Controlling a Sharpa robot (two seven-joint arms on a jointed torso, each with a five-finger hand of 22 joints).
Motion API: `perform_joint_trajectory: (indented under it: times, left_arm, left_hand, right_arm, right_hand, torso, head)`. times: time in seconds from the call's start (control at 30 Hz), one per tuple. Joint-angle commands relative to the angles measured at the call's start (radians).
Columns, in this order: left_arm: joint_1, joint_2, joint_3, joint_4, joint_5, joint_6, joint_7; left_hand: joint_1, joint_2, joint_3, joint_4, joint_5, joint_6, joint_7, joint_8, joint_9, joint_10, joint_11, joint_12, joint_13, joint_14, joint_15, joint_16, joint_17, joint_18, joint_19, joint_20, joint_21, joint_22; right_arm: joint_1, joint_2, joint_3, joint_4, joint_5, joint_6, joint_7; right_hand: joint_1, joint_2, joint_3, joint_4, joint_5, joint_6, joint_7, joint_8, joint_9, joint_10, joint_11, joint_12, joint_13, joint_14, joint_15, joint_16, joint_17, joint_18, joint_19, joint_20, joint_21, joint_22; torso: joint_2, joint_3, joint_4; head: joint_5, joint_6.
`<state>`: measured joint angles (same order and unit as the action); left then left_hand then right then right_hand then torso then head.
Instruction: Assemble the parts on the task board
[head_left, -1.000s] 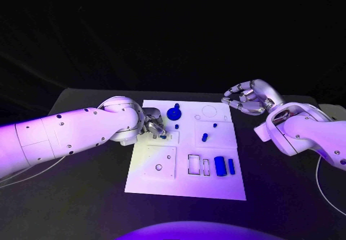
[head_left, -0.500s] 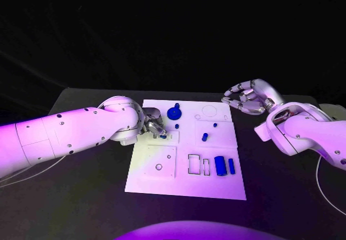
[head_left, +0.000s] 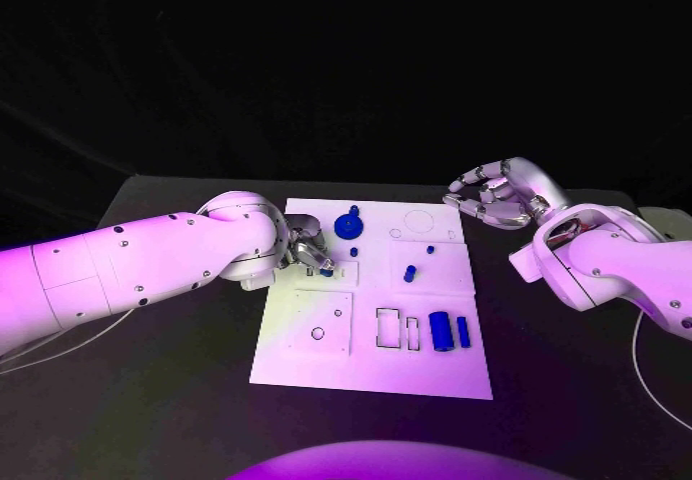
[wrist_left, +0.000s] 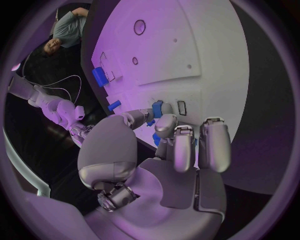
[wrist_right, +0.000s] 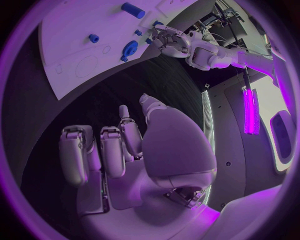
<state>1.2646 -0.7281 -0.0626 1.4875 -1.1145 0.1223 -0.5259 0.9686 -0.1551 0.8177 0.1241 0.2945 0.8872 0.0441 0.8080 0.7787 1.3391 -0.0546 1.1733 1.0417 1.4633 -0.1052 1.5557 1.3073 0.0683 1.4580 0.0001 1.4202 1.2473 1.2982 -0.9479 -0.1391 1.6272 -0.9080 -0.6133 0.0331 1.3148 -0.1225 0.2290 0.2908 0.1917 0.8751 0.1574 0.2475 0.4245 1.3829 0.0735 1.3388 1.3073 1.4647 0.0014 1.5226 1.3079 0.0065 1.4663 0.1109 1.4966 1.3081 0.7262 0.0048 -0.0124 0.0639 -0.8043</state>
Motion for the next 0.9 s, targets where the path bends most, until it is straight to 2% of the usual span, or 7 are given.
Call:
perform_joint_trajectory:
  times: [0.03,0.23,0.5,0.63,0.9]
  left_arm:
    - [-0.004,0.007,-0.003,0.0,0.028,0.019,0.003]
    - [-0.004,0.01,-0.003,-0.004,0.03,0.029,0.001]
    - [-0.003,0.014,-0.003,-0.009,0.032,0.052,-0.002]
    - [-0.003,0.017,-0.003,-0.013,0.032,0.063,-0.003]
    - [-0.003,0.018,-0.003,-0.017,0.032,0.069,-0.004]
  left_hand:
    - [0.033,0.039,0.095,-0.101,0.006,0.025,-0.03,0.001,0.001,0.009,-0.001,0.006,0.001,0.103,-0.006,0.006,0.247,-0.005,0.002,-0.002,0.003,0.001]
    - [0.031,0.039,0.094,-0.1,0.004,0.026,-0.029,0.001,0.001,0.01,0.0,0.007,0.002,0.103,-0.006,0.006,0.247,-0.005,0.002,-0.002,0.003,0.001]
    - [-0.034,0.029,0.029,-0.061,-0.013,0.036,-0.03,-0.004,-0.001,0.014,0.001,0.008,0.004,0.104,-0.004,0.007,0.249,-0.006,0.002,0.0,0.004,0.005]
    - [-0.052,0.029,0.004,-0.043,-0.015,0.043,-0.032,-0.006,-0.002,0.018,-0.001,0.012,0.01,0.104,-0.005,0.009,0.252,-0.006,0.002,-0.001,0.003,0.004]
    - [-0.082,0.033,-0.043,-0.01,-0.019,0.051,-0.033,-0.011,-0.005,0.02,-0.002,0.014,0.013,0.105,-0.006,0.01,0.253,-0.006,0.004,-0.002,0.004,0.007]
  right_arm:
    - [-0.001,0.001,0.0,0.001,-0.005,0.006,0.001]
    - [-0.001,0.001,0.0,0.001,-0.005,0.006,0.001]
    - [-0.001,0.0,0.0,0.002,-0.005,0.006,0.0]
    - [-0.001,-0.001,0.0,0.002,-0.004,0.005,0.001]
    - [-0.001,-0.004,0.0,0.003,-0.003,0.003,0.002]
  right_hand:
    - [-0.01,0.0,-0.006,-0.001,0.005,-0.005,-0.003,0.004,-0.001,0.001,-0.003,-0.001,0.058,0.079,-0.005,-0.006,0.16,0.015,0.062,-0.009,-0.006,0.209]
    - [-0.01,0.0,-0.006,-0.001,0.005,-0.005,-0.003,0.004,-0.001,0.001,-0.003,-0.001,0.058,0.079,-0.005,-0.006,0.16,0.015,0.062,-0.009,-0.006,0.209]
    - [-0.011,0.0,-0.007,-0.001,0.007,-0.006,-0.003,0.005,-0.002,0.003,-0.003,0.002,0.06,0.079,-0.005,-0.006,0.162,0.014,0.063,-0.01,-0.004,0.21]
    - [-0.019,0.002,-0.009,0.001,0.004,-0.006,-0.003,0.007,-0.002,0.003,-0.003,0.002,0.059,0.081,-0.005,-0.004,0.165,0.013,0.065,-0.01,-0.001,0.212]
    - [-0.03,0.004,-0.012,0.002,0.0,-0.007,-0.003,0.008,-0.002,0.002,-0.003,0.0,0.058,0.08,-0.005,-0.006,0.162,0.014,0.063,-0.01,-0.005,0.21]
  torso:
    - [0.0,0.0002,0.0004]
    - [0.0,0.0,0.0006]
    - [-0.001,-0.0001,0.0]
    - [0.0,-0.0005,0.0009]
    - [0.0,-0.0004,-0.0005]
  head:
    - [0.0,-0.001]
    - [-0.001,-0.002]
    - [-0.001,-0.004]
    - [-0.006,-0.002]
    - [-0.006,-0.003]
